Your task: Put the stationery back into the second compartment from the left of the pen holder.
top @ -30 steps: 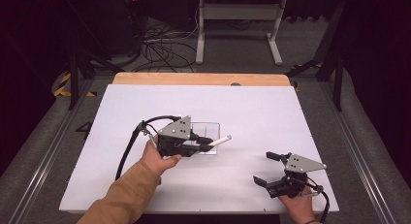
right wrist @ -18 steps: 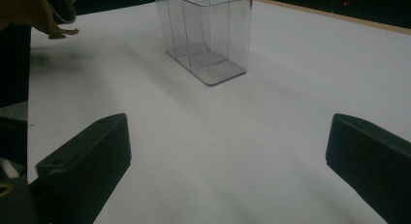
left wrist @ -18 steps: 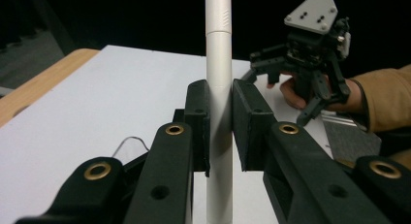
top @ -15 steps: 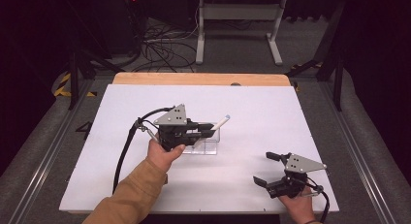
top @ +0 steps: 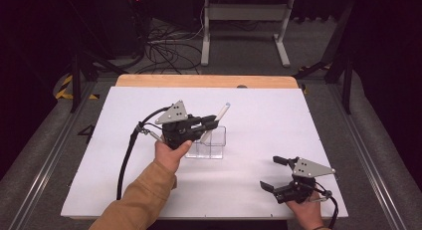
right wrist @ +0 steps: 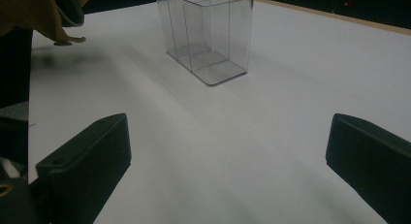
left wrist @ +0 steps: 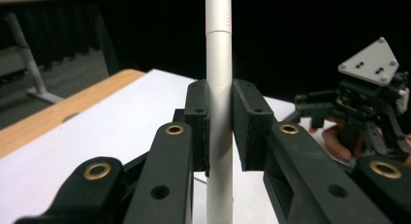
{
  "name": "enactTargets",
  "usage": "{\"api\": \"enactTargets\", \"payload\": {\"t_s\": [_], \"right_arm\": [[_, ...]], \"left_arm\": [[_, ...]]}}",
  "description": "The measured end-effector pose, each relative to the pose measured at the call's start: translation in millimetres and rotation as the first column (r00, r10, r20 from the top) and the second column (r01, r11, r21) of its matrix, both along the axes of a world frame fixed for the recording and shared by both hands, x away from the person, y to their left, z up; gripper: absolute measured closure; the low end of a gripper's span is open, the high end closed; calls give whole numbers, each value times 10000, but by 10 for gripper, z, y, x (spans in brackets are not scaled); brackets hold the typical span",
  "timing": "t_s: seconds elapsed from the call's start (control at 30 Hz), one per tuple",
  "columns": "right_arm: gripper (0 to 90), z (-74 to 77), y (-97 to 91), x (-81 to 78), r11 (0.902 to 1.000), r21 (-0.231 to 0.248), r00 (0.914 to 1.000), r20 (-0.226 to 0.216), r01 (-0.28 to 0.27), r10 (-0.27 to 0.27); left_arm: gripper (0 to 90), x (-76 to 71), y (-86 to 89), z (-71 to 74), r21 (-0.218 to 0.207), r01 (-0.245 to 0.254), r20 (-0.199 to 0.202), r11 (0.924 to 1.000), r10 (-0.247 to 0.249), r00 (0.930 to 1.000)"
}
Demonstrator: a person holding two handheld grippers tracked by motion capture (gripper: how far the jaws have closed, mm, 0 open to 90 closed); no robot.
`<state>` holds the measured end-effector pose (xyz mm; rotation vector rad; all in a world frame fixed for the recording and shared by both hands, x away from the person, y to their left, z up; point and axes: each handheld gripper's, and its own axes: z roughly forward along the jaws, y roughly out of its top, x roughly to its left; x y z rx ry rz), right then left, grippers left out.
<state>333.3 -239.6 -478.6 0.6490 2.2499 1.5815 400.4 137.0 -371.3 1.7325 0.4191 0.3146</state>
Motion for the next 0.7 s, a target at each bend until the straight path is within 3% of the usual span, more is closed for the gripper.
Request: {"api": "enactTargets", "payload": {"t_s": [0.27,0.7], "right_arm": [[27,-2,1,1,10000,-22,10000,27,-10,10],[27,-3,3,1,10000,-19,10000,34,-14,14]], "left_arm": [[783,103,-2,-72,-440,-674,-179,9968,667,9976],[783,197,-24,-138,-475,-1169,-161,9920,1162,9931]]}}
